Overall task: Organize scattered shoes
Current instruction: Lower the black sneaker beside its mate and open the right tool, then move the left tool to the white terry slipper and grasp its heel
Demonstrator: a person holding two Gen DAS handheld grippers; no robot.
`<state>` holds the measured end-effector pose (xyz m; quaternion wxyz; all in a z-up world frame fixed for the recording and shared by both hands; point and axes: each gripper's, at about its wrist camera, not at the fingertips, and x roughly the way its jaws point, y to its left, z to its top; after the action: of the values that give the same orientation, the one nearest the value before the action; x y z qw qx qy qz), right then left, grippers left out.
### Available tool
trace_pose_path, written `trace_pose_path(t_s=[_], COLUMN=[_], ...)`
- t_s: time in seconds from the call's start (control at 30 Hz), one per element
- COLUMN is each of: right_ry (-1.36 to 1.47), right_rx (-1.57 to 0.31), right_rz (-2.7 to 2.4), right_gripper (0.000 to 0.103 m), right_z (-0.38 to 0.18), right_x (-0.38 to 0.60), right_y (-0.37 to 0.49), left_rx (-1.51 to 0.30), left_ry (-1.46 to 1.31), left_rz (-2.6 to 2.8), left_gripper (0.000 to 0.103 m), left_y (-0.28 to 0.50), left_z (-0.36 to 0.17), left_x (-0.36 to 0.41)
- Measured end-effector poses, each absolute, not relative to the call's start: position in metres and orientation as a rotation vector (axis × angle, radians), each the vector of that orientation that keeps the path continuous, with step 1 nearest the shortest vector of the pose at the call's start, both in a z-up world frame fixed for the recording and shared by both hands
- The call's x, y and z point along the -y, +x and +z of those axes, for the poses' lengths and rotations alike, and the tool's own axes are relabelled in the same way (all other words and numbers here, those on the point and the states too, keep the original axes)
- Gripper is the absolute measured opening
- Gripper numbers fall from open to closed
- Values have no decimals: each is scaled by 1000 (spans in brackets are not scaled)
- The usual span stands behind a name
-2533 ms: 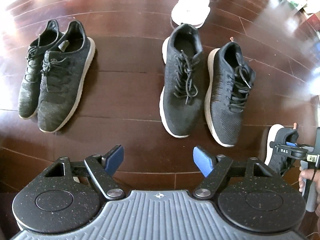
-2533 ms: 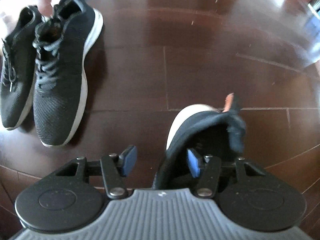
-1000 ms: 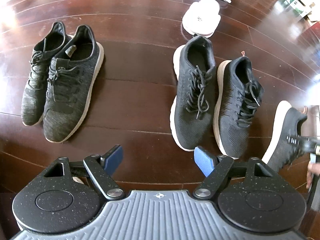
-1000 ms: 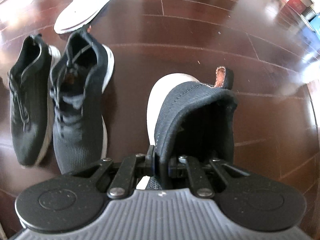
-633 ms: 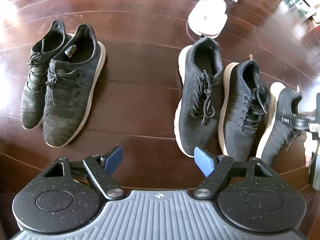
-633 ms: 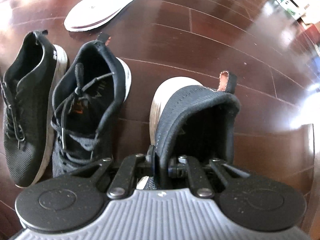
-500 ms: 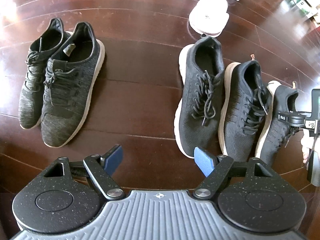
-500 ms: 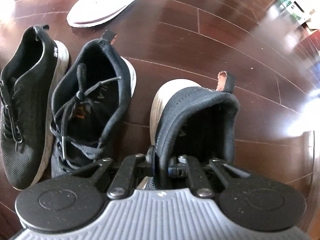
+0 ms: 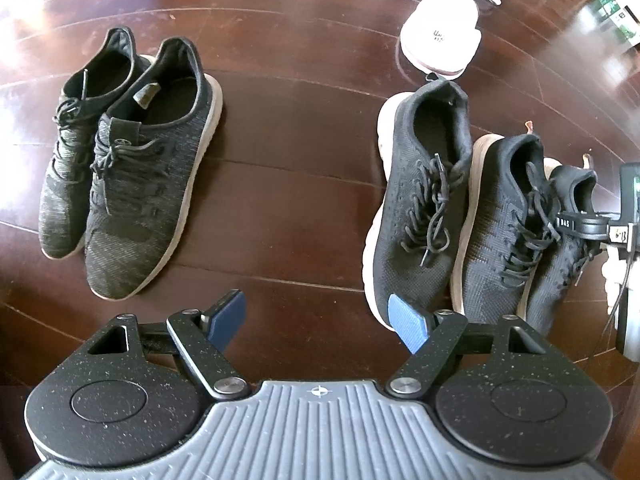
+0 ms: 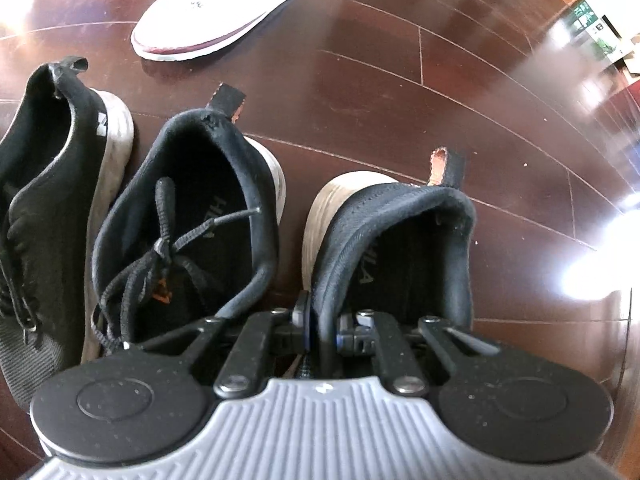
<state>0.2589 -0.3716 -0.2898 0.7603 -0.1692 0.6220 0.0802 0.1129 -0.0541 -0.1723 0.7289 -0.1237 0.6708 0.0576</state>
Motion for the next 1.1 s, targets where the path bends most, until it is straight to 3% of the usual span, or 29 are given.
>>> trace_pose_path(t_s=[0.53,0.6,0.67,0.83,1.0,1.1], right_ry=[-232,-230,-222,-151,-43,81], right_rx=[-1348,-1339,-1321,-1257,-1203,-1139], right_rz=[202,198,190,179,195,201], right_gripper=[16,20,32,49,49,50], right_z=[-279,-274,-264,-230,-183,-128], right_x=[382,382,385,401,423,453], right_y=[257,254,252,241,224,203], left_rx=[-1462,-1456,-1450,-1416,-1347,-1291], left_ry=[-244,-239,-232,-228,-268,-276], left_rz=[119,116,113,117,77,50], left_gripper=[83,83,83,83,82,82], left_y=[109,109,109,112,119,121], left_z=[-172,-170,-169,-161,-142,-127], left_x=[62,65,67,75,93,107])
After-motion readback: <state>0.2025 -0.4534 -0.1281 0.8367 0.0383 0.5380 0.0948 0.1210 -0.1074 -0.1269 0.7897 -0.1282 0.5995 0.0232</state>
